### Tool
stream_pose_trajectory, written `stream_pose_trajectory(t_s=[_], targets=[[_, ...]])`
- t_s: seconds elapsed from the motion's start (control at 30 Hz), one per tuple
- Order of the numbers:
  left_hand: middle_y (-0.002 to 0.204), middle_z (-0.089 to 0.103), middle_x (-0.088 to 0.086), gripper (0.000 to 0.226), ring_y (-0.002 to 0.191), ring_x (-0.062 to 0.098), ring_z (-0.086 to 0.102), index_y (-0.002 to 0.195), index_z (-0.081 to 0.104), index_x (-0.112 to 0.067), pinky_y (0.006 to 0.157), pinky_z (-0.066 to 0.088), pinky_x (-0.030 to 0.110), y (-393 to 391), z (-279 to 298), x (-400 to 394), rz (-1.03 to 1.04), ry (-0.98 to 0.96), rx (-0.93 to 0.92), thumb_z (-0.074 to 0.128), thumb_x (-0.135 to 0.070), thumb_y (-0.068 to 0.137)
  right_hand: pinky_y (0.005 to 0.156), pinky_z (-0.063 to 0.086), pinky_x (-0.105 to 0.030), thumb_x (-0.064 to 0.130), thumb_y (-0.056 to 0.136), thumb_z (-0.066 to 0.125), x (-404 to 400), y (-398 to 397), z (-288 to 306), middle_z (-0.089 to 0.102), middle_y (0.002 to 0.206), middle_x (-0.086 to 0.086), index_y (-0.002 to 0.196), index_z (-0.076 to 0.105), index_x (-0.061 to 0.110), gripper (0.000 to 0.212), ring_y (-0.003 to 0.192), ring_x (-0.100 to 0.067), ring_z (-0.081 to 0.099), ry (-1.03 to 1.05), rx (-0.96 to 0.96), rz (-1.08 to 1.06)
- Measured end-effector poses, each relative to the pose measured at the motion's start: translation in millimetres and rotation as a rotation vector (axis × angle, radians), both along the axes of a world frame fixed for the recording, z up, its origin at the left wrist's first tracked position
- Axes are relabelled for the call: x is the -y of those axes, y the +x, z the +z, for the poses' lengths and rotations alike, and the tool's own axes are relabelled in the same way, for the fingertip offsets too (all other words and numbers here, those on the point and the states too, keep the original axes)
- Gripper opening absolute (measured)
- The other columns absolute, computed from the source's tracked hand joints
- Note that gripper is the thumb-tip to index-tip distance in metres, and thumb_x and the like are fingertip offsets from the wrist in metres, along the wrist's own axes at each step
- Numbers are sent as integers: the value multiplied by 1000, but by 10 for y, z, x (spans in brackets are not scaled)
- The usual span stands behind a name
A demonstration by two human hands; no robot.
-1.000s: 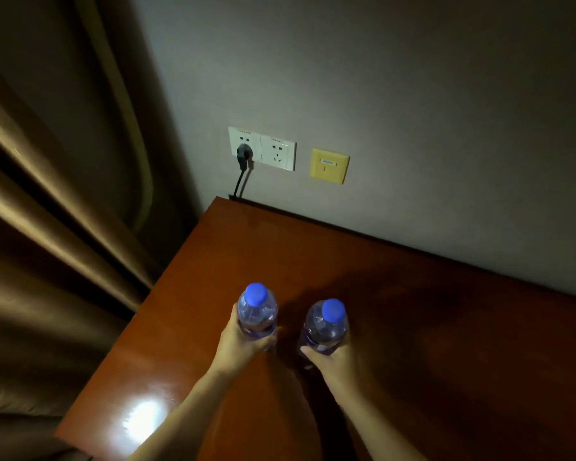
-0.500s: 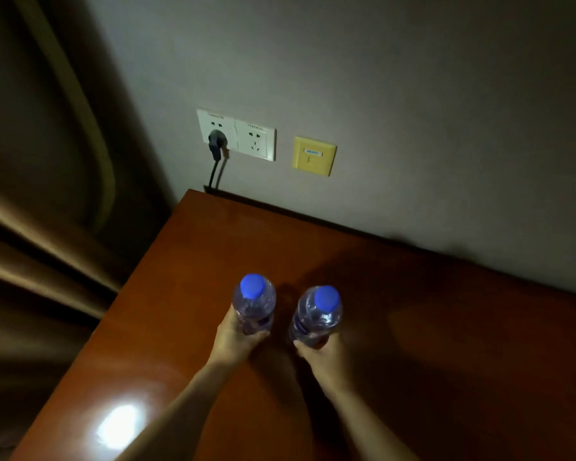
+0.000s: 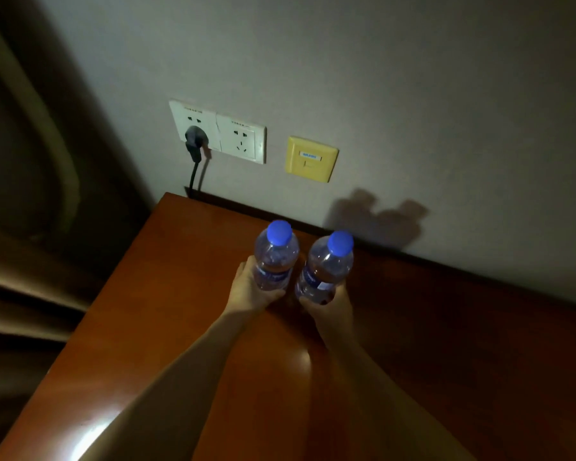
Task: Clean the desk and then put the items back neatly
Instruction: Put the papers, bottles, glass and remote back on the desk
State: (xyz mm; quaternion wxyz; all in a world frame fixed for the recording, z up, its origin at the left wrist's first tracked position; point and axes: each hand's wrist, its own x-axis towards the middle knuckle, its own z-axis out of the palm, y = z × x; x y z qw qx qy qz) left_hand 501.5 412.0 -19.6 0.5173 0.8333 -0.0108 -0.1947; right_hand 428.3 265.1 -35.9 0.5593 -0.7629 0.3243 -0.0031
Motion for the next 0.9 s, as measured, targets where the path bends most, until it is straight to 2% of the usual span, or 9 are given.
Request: stream_pose_trajectory(t_s=[0.07,0.2,0.37,0.5,0.57,0.67,0.77,0.87,0.9], targets=[[112,42,-13,64,120,15,44,119,46,-23,105,39,36,122,7,60,26,20,11,79,-6,68,82,49,-25,14,73,79,50,169,32,63,114,-2,129,48,13,64,97,-13,61,-4,42,-2],[115,46,-10,64,127,20,43,120,48,-24,109,37,44,362,-37,176,23,4,35,80,-7,68,80,48,-21,11,72,80,125,471,57,62,112,1,126,46,19,65,98,-13,61,14,105,-10],[117,49,-8,68,120,14,47,122,48,-23,106,41,42,610,-63,308,28,-20,49,82,-8,66,85,49,-22,11,67,83,237,675,-10,61,122,2,127,45,23,72,106,-12,60,31,152,-21],[117,53,-8,68,117,15,50,117,47,-34,101,45,43,703,-94,383,7,-57,71,83,-12,63,91,52,-33,11,66,83,289,745,-42,61,120,3,128,46,21,73,107,-14,61,22,154,-28],[118,55,-7,69,115,16,53,117,47,-36,99,46,44,741,-102,408,4,-79,60,84,-15,62,90,52,-30,10,67,83,291,752,-37,60,116,8,126,46,25,71,105,-12,61,28,148,-32],[122,53,-3,72,115,15,53,122,47,-31,99,47,42,766,-107,447,20,-87,36,84,-11,63,82,49,-18,10,69,81,284,741,-2,58,111,15,121,43,33,69,99,-2,59,47,136,-26],[125,52,-1,72,117,16,52,124,45,-29,101,46,42,734,-97,456,15,-88,21,82,-8,66,83,48,-18,7,70,80,293,738,61,58,119,8,127,41,28,72,105,-9,58,72,119,-14],[134,47,2,79,123,19,47,137,37,-20,103,44,41,627,-69,392,10,28,2,78,-7,71,80,45,-13,2,72,78,321,624,129,51,127,3,140,34,13,81,113,-12,51,58,53,-12],[136,45,4,80,125,20,46,140,35,-18,104,43,40,563,-45,348,11,88,-30,77,-6,72,85,46,-15,1,73,77,333,542,145,49,131,0,141,32,11,82,117,-14,49,29,8,-12]])
